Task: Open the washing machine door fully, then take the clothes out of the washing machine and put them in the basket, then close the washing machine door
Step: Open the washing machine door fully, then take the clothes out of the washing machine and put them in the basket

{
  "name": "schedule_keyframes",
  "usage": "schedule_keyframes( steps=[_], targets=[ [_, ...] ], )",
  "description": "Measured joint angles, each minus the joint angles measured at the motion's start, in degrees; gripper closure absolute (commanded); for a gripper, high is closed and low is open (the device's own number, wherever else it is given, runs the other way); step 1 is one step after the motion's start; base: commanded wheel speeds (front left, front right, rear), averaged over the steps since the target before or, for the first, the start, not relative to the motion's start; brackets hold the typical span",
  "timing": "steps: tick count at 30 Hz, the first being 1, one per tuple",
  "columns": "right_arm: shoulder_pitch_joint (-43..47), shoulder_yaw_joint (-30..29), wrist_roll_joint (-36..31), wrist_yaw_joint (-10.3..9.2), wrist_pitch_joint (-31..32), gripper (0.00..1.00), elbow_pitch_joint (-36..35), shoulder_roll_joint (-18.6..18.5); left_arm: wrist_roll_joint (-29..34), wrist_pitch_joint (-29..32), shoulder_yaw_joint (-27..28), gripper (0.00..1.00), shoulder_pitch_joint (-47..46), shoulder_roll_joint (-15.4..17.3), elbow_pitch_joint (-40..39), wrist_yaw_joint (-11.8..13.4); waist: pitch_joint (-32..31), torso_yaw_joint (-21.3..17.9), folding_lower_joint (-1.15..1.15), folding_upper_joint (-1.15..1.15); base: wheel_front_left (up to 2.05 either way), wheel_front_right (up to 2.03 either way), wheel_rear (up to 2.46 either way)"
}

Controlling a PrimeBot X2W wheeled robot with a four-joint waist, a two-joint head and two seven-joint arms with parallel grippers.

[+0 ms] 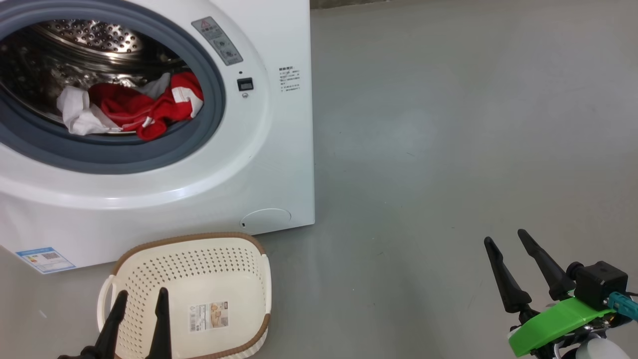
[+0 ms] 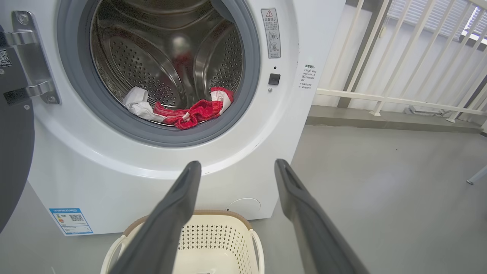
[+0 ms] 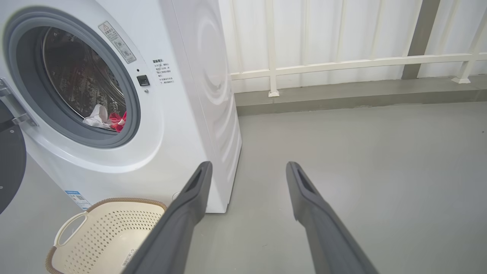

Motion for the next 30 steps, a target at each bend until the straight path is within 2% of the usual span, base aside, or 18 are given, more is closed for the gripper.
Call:
schedule_keyframes(
  steps=[30],
  targets=[
    [0.32,-0.69,-0.18,0.00,0.00,0.00,-0.47,-0.04,-0.11,0.00,1.18,0.00,-0.02,-0.09,-0.67,0.00,0.07,0.97,0.00,0.00,0.00,0.00,0.00]
  ],
)
